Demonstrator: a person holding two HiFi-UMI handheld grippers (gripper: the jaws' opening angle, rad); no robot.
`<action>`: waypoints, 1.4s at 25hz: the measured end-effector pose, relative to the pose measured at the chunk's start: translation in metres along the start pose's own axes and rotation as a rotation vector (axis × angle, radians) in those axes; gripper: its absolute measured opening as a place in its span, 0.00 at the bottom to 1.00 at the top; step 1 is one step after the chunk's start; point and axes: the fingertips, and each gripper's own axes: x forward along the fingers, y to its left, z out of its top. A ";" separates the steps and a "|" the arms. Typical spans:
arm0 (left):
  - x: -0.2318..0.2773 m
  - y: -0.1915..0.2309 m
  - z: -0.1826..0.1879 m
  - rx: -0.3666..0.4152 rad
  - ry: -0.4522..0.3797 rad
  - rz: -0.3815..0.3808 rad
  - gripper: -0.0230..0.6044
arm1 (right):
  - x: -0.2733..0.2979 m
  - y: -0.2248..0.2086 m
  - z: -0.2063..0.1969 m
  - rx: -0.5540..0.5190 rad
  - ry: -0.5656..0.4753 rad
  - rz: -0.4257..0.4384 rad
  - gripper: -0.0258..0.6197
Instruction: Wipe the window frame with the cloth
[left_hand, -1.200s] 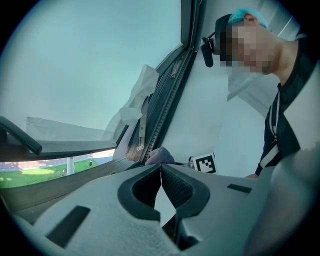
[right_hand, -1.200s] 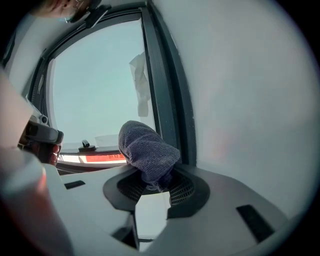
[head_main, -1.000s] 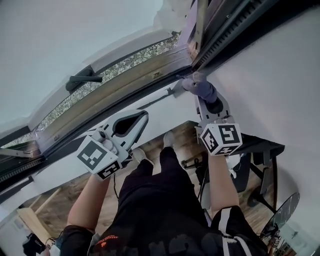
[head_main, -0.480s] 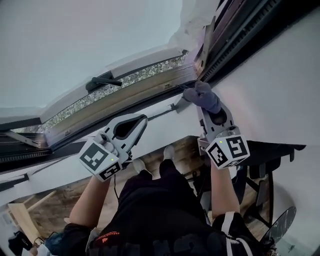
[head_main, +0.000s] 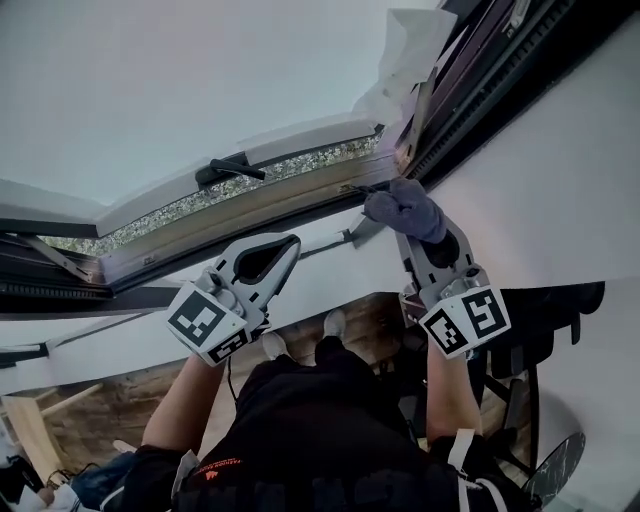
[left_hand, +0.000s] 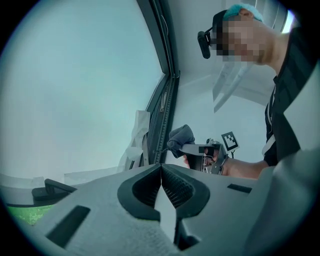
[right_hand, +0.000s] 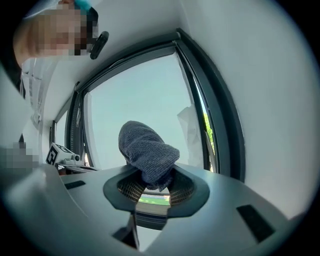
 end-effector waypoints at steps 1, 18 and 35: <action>-0.002 -0.002 0.002 0.006 -0.006 0.001 0.07 | -0.001 0.006 0.004 -0.001 -0.005 0.012 0.20; -0.018 -0.011 0.030 0.094 -0.054 0.014 0.07 | 0.004 0.047 0.007 -0.024 0.014 0.092 0.20; -0.013 -0.009 0.029 0.087 -0.050 -0.006 0.07 | 0.007 0.045 0.003 -0.017 0.025 0.084 0.20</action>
